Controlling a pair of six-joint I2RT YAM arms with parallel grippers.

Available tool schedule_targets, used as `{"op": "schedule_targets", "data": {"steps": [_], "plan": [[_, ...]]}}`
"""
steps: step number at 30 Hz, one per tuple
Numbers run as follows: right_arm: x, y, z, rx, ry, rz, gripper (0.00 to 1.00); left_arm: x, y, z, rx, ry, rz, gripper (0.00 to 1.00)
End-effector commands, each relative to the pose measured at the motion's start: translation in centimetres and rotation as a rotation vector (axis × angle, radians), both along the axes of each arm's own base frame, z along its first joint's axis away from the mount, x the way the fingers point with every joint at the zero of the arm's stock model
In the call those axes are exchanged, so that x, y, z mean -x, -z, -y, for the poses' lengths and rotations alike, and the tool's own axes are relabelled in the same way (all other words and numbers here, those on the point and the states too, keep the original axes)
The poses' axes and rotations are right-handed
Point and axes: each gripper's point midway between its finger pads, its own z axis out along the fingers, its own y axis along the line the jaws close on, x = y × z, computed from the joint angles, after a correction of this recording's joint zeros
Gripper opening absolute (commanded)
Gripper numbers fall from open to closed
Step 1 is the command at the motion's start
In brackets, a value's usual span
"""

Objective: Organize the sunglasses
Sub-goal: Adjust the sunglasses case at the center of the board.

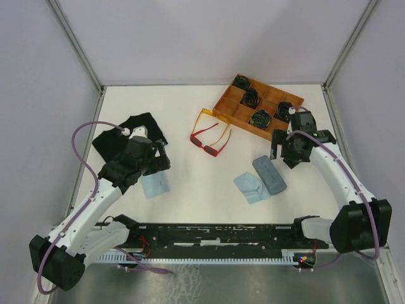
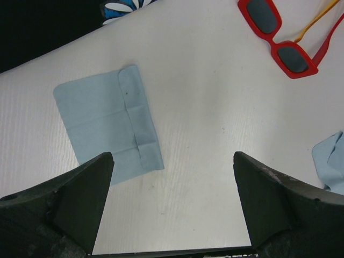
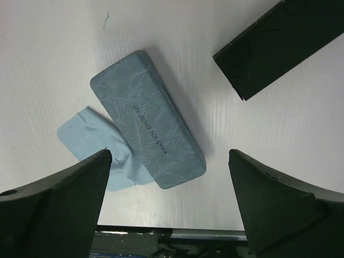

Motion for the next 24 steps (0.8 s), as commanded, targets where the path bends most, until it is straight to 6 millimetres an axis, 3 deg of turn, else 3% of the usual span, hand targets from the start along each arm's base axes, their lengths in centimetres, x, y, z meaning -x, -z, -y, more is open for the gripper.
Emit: {"op": "schedule_targets", "data": {"steps": [1,6,14,24], "plan": [[-1.8,0.2,-0.9,0.002,-0.151,-0.002,0.99,-1.2,-3.0,1.7,0.055,0.112,0.118,0.99],[-2.2,1.5,-1.7,-0.008,-0.223,-0.038,0.99,-1.0,-3.6,1.4,0.060,0.120,0.180,0.99],[-2.0,4.1,-4.6,0.018,-0.354,-0.105,0.99,-0.7,-4.4,1.3,0.079,0.123,0.229,0.99],[-2.5,7.5,-5.1,0.098,-0.421,-0.207,0.97,-0.8,-3.8,2.0,0.085,0.152,0.204,0.99]]}}
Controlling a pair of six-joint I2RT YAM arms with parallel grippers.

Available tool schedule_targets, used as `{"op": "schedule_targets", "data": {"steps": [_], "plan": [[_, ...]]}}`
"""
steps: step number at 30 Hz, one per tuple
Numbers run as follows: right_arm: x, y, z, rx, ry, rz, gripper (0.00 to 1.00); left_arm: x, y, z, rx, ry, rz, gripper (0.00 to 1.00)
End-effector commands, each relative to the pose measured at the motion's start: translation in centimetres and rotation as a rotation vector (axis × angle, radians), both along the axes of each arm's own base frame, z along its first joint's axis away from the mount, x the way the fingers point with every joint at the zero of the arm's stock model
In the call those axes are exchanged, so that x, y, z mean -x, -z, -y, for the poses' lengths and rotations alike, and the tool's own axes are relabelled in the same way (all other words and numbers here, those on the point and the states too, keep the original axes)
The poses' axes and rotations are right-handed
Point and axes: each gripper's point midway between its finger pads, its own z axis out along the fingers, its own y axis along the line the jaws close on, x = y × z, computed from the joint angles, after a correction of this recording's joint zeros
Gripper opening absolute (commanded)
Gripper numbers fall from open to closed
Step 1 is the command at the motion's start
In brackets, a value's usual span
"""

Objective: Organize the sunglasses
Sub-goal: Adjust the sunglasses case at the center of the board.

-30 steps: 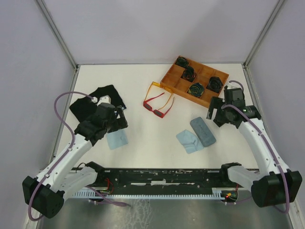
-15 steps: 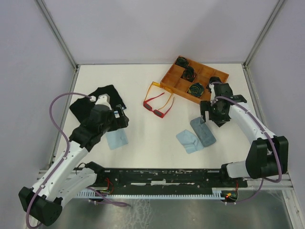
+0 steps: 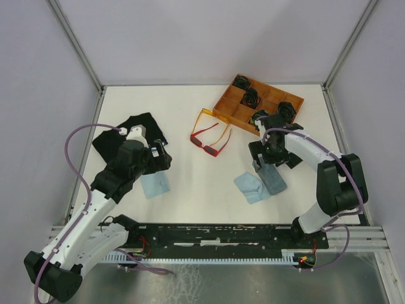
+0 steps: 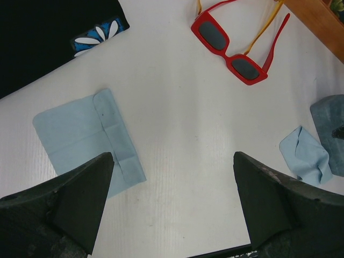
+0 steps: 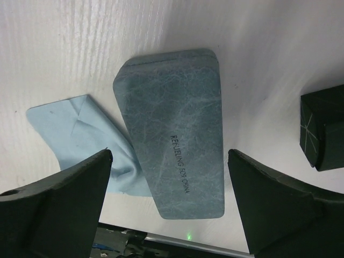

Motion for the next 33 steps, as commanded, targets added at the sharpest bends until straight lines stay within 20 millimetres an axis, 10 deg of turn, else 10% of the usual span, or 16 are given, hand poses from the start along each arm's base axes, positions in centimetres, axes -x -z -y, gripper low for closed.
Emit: {"op": "schedule_targets", "data": {"steps": [1,23,33], "plan": [[-2.2,-0.4,0.0,0.032,-0.038,0.047,0.97,-0.7,-0.5,0.7,0.002,0.046,0.032,0.99],[-2.0,1.0,0.1,0.090,-0.058,-0.025,0.71,-0.7,-0.2,1.2,0.008,0.068,0.022,0.99],[-3.2,-7.6,-0.2,0.115,-0.052,0.235,0.56,-0.7,-0.3,1.3,0.012,0.071,0.023,0.99]]}}
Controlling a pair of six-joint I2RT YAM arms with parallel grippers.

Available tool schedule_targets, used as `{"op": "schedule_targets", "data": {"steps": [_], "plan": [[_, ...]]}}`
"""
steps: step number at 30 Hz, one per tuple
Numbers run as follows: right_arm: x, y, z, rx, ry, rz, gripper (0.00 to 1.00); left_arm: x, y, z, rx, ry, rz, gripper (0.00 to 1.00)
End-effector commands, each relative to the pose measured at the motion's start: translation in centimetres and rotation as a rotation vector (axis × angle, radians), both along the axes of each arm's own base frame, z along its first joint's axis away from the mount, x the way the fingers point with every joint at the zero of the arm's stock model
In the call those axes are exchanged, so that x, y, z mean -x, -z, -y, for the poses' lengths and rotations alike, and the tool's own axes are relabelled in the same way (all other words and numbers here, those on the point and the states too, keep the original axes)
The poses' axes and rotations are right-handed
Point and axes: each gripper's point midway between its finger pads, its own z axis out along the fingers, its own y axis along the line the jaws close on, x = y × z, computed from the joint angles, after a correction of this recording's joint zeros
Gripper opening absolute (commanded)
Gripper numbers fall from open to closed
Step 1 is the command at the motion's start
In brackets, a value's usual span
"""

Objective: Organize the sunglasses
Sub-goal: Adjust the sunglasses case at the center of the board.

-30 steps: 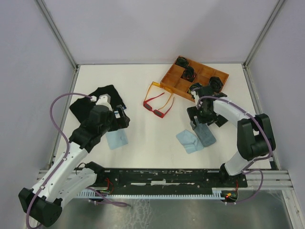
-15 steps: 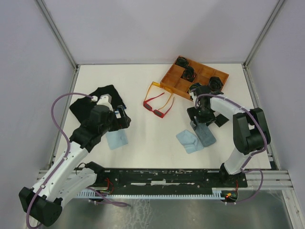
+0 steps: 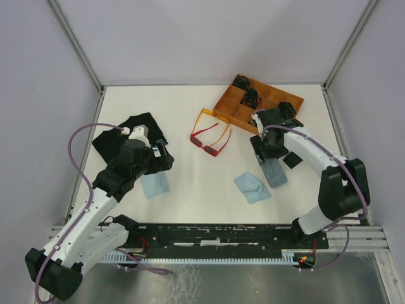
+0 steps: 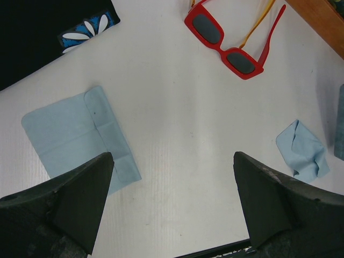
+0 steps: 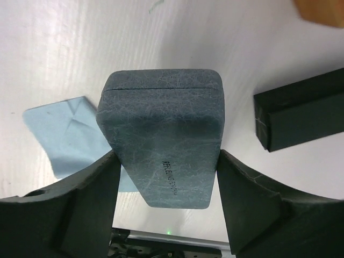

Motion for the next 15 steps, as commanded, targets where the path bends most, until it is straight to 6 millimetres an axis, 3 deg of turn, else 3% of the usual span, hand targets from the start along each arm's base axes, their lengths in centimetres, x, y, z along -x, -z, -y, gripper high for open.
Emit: {"op": "schedule_targets", "data": {"steps": [1,4,10,15], "plan": [[-1.7,-7.1,-1.2,-0.024,-0.016,0.200,0.56,-0.7,-0.9,0.3,-0.003,0.032,0.049,0.99],[-0.7,-8.4,-3.4,-0.061,-0.061,0.187,0.56,-0.7,-0.9,0.2,-0.005,0.026,0.050,0.99],[2.1,-8.9,-9.4,-0.202,-0.124,0.107,0.53,-0.7,-1.1,0.0,-0.006,0.017,0.058,0.99],[5.9,-8.0,-15.2,-0.340,-0.218,-0.004,0.54,-0.6,-1.2,0.0,-0.006,0.013,0.062,0.99]]}}
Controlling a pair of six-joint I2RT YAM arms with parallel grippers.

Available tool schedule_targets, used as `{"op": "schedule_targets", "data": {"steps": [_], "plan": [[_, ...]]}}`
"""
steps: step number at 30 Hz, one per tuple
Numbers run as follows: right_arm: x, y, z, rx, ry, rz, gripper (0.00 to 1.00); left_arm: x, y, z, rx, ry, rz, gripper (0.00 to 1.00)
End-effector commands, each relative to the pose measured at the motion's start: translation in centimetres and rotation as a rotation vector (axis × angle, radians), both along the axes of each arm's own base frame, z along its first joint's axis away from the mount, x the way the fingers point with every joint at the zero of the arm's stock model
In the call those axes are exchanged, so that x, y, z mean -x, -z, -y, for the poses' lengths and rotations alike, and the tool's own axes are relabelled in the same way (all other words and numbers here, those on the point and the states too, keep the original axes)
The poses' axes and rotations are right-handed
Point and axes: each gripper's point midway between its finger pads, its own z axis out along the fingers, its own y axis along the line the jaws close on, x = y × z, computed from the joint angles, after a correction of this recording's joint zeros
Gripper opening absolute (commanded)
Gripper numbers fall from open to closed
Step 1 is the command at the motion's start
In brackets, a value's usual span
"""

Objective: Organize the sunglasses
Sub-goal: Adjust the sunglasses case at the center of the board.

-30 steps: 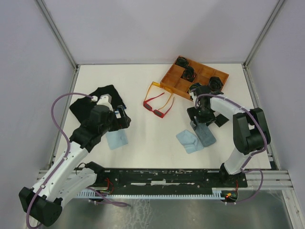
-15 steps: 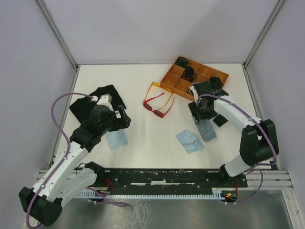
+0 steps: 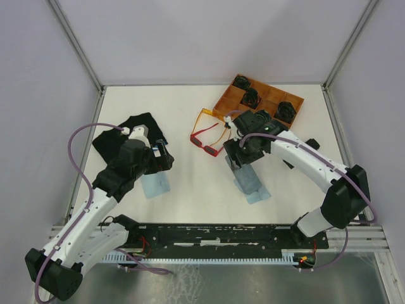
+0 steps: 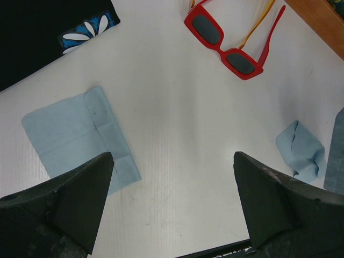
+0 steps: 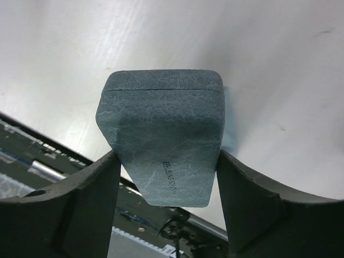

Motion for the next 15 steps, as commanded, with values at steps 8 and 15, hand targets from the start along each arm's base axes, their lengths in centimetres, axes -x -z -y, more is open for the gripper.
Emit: {"op": "schedule_targets", "data": {"steps": [8,15], "plan": [[5.5,4.0,-11.9,-0.080,-0.119,-0.054,0.59,-0.6,-1.3,-0.2,-0.005,0.002,0.067,0.99],[3.8,7.9,-14.5,0.020,-0.090,0.048,0.64,-0.6,-1.3,-0.4,-0.007,-0.005,0.068,1.00]]}}
